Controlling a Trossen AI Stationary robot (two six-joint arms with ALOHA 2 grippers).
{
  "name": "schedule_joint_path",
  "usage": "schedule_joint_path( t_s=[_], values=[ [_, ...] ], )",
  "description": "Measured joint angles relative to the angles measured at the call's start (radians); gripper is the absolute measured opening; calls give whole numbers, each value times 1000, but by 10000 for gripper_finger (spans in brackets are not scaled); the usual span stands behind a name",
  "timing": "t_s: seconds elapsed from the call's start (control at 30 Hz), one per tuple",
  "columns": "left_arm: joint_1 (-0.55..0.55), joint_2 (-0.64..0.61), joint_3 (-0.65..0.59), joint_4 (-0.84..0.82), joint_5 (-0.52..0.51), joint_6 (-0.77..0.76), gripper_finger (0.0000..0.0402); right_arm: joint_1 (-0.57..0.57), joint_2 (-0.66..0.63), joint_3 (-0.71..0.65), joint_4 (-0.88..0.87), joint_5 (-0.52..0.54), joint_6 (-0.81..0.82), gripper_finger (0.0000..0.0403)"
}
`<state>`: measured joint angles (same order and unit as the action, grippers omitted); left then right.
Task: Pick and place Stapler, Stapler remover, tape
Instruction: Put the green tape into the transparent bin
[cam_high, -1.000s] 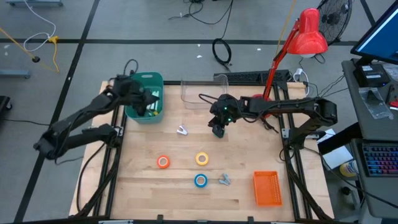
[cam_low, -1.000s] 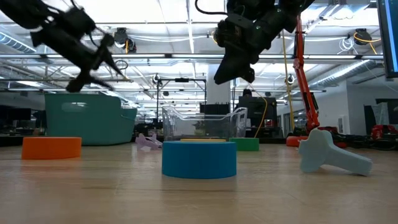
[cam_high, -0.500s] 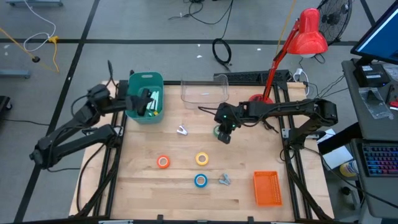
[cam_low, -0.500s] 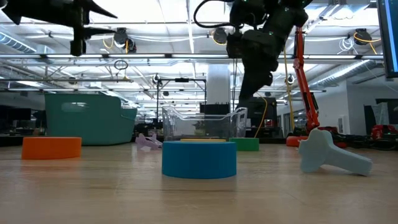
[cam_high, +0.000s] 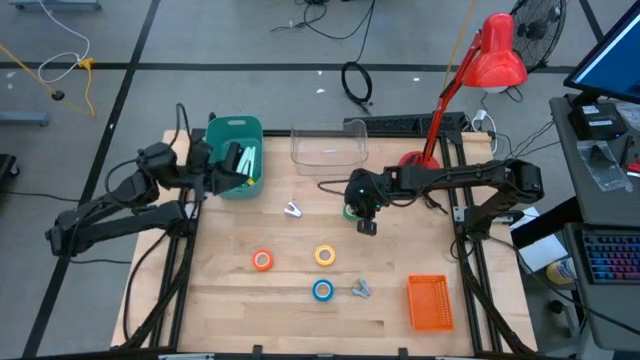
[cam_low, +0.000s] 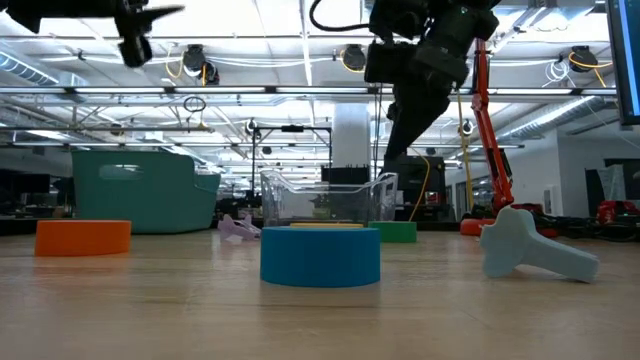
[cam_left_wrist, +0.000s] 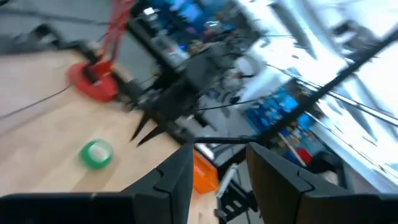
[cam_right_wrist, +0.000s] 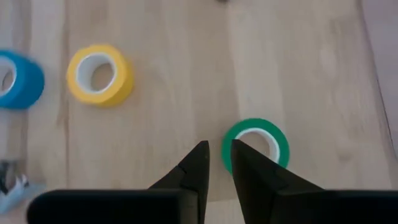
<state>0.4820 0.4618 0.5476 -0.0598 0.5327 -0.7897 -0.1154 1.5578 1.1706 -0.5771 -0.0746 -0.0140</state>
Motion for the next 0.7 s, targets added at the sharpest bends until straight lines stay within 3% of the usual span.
schedule_joint_path(
  t_s=[0.23, 0.37, 0.7],
  values=[
    [-124, 0, 0, 184, -5, 66, 150, 36, 42, 0, 5, 76, -58, 138],
    [-179, 1, 0, 197, -62, 101, 149, 40, 98, 1, 1, 73, -59, 177],
    [-230, 2, 0, 112, -136, 217, 150, 17, 130, 0, 4, 75, -78, 188]
  ],
)
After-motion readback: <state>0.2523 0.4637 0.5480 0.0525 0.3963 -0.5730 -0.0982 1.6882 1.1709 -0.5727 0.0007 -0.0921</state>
